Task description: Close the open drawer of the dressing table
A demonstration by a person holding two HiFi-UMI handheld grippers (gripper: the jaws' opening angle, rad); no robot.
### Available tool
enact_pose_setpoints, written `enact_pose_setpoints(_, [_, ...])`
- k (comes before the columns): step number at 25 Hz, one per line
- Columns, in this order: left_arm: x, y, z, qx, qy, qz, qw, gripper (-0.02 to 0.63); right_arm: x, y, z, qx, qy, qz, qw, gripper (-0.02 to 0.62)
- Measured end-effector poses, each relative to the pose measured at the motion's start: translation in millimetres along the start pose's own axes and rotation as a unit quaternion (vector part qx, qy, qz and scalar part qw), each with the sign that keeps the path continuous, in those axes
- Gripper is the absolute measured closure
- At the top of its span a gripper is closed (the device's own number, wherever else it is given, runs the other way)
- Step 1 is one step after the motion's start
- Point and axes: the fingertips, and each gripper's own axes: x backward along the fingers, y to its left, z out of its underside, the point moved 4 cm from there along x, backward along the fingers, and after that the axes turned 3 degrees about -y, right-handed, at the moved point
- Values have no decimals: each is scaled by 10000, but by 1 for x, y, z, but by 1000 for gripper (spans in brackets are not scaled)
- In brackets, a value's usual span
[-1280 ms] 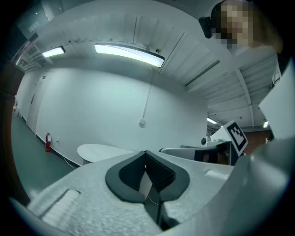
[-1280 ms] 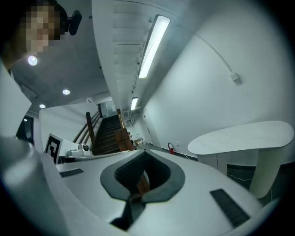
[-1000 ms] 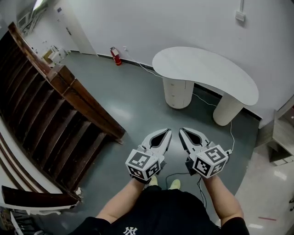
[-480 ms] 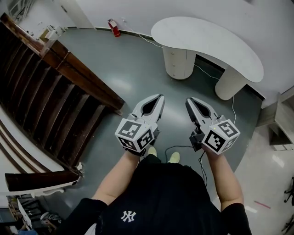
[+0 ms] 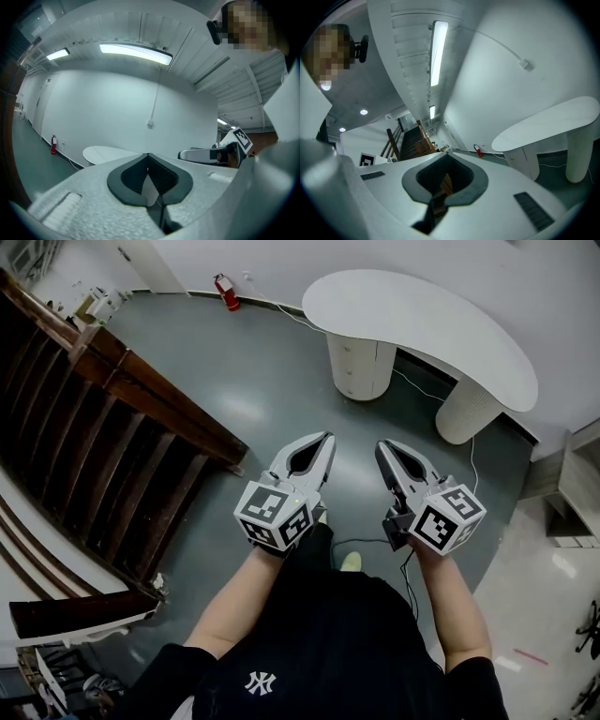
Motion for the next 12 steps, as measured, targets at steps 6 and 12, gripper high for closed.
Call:
enact_pose_setpoints(6, [-38,45,10,138,89,87,9998,597,-48,-35,4,-104,145,217,9996,580])
enact_pose_setpoints(12, [-96,116,17,179,245,222,9993,597,-121,-90,3,-341,173,447,9983,578])
